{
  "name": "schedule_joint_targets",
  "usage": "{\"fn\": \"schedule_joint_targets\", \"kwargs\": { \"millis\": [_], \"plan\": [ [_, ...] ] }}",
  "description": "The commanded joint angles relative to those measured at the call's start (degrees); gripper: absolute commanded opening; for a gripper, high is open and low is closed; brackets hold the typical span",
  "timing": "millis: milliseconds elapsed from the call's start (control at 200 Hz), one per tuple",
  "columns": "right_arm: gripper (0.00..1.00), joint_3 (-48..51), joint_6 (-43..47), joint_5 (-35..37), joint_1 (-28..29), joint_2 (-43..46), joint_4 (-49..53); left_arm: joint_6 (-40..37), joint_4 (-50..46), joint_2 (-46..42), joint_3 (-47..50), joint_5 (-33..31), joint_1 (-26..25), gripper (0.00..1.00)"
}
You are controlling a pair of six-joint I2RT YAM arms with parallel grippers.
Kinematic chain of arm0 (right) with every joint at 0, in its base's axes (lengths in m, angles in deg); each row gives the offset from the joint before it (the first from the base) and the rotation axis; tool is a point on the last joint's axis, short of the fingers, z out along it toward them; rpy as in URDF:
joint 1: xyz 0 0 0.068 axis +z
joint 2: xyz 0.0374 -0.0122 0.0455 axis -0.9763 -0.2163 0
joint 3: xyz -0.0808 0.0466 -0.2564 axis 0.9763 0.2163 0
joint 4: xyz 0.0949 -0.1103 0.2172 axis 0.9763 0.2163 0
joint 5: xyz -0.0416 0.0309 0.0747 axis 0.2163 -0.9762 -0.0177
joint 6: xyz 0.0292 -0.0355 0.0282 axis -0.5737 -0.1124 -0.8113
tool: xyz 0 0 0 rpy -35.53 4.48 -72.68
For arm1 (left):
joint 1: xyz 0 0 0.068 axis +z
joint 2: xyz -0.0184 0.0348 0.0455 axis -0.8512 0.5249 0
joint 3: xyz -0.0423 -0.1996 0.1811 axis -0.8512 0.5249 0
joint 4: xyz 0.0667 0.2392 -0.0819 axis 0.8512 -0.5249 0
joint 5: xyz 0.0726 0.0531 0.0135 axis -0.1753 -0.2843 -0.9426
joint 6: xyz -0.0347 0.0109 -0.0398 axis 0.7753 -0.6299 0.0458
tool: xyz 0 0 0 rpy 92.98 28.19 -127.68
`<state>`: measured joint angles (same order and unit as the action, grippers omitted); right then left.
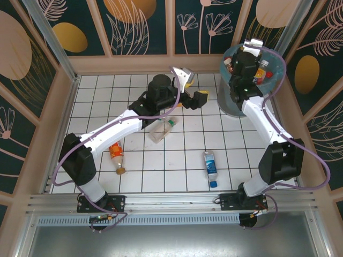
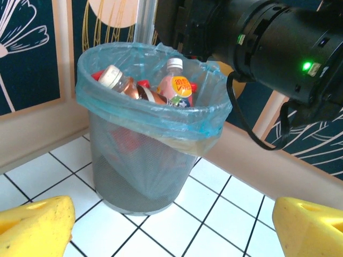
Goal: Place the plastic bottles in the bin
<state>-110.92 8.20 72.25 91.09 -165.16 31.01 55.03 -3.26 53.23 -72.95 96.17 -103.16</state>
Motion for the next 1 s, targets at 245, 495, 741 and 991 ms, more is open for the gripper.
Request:
{"fn": "schedule_joint_targets", "kwargs": {
  "millis": [245,495,741,991],
  "plan": [
    [0.38,-3.3,-19.9,-8.1,1.6,4.4,22.4,-3.4,-5.5,-9.8,10.5,-6.3,-0.4,0.96],
    [0.58,-12.5,-19.3,-2.5,13.0,9.4,41.9,-2.8,-5.3,-16.1,17.3,-2.8,-0.3,0.96],
    [0.65,3.0,-40.5,-5.8,27.9,20.0,62.9,-5.1,-7.4,-19.2,16.9,-2.6,-0.3,0.96],
    [0.76,26.1,-58.4,-20.1,36.0,25.0,69.0,-4.5,-9.7,-18.6,15.0,-0.5,-0.3,0.98]
  ]
}}
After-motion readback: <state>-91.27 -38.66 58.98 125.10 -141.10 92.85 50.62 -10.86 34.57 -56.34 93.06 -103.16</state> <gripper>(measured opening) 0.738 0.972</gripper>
